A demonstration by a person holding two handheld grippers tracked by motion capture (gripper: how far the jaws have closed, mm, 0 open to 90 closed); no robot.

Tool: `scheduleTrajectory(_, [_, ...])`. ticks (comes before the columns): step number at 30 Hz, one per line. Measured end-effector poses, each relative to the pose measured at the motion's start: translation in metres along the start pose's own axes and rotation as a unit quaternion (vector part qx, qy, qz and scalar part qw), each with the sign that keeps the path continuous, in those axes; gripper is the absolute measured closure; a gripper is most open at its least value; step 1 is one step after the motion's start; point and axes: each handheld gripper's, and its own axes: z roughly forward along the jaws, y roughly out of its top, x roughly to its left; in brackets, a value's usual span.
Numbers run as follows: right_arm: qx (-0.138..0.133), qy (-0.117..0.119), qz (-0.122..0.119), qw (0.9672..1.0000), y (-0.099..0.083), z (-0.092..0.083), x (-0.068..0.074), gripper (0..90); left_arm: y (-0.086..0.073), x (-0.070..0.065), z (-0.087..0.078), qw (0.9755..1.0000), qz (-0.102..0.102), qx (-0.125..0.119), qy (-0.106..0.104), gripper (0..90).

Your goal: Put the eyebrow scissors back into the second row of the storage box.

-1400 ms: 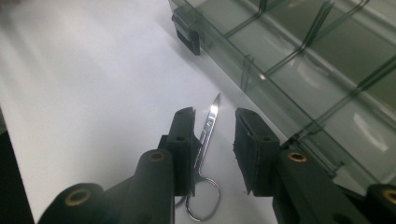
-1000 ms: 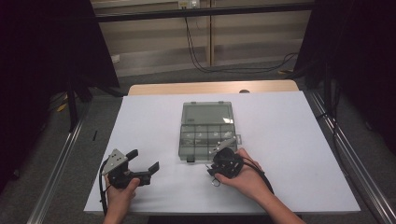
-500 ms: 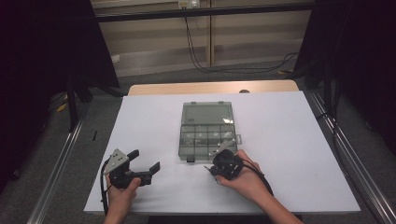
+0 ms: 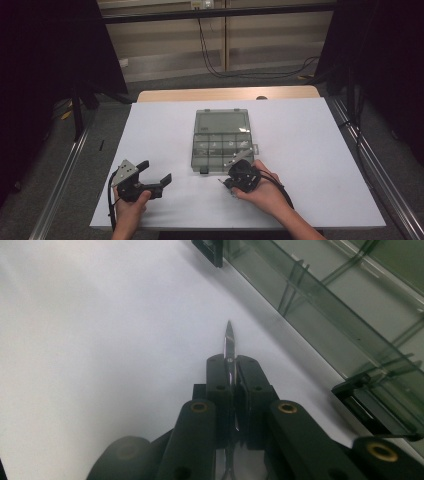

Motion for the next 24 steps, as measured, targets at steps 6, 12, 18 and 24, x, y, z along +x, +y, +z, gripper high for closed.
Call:
scheduleTrajectory(6, [0.001,-0.010,-0.016,0.9998,0.0000,0.0005,0.0035,85.2,0.0001,0.0004,-0.0004,1.0000,0.001,0.000,-0.001,0.8])
scheduleTrajectory(12, [-0.007,-0.018,-0.020,0.9996,0.0003,0.0044,0.0062,77.4,0.0002,-0.0004,-0.0001,1.0000,-0.004,-0.004,0.002,0.8])
scheduleTrajectory(18, [-0.012,-0.020,-0.013,0.9997,-0.0015,0.0046,0.0054,86.1,0.0006,-0.0003,0.0002,1.0000,0.001,0.000,0.001,0.8])
scheduleTrajectory(24, [-0.014,0.007,-0.006,0.9999,0.0008,0.0008,0.0061,88.3,0.0005,0.0009,-0.0002,1.0000,0.001,0.000,0.001,0.8])
